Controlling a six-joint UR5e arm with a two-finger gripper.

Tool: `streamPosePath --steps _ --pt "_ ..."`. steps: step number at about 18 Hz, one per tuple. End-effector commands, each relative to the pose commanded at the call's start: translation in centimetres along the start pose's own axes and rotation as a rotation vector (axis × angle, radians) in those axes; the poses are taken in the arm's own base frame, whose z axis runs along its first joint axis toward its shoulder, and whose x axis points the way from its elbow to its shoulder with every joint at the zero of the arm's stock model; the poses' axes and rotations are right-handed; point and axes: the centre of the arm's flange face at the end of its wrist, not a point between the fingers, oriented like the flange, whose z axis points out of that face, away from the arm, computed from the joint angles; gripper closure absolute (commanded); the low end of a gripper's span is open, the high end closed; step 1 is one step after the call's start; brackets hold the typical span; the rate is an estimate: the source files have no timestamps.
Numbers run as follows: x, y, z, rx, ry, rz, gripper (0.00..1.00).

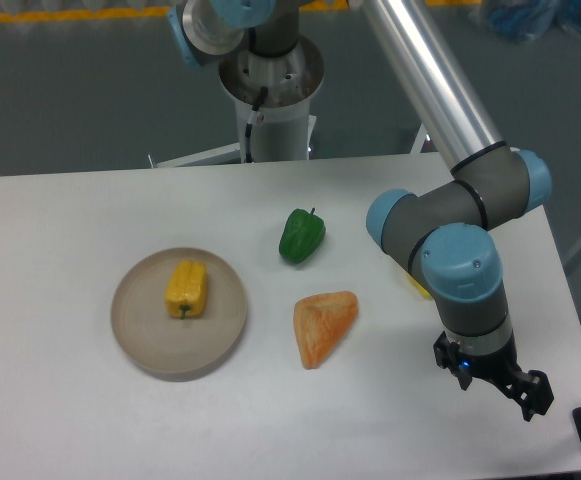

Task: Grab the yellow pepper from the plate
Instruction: 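Move the open gripper from beside the table toward the plate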

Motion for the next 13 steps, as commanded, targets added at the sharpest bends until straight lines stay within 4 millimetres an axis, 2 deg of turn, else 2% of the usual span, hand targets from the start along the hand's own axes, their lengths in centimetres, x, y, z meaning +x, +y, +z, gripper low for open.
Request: streamPosePath --steps 4,8,10,12,13 --pt "0.3 -0.2 -0.1 -0.001 0.0 0.003 0.0" --pt "1.2 -0.3 -1.6 0.002 0.003 -0.03 0.0" --pt "2.7 -1.5 -3.8 0.016 0.005 -0.077 0.0" --pt "5.0 -1.0 -6.3 0.017 0.022 -0.112 0.0" --pt "6.8 -1.3 -7.5 0.022 0.032 -0.117 0.0"
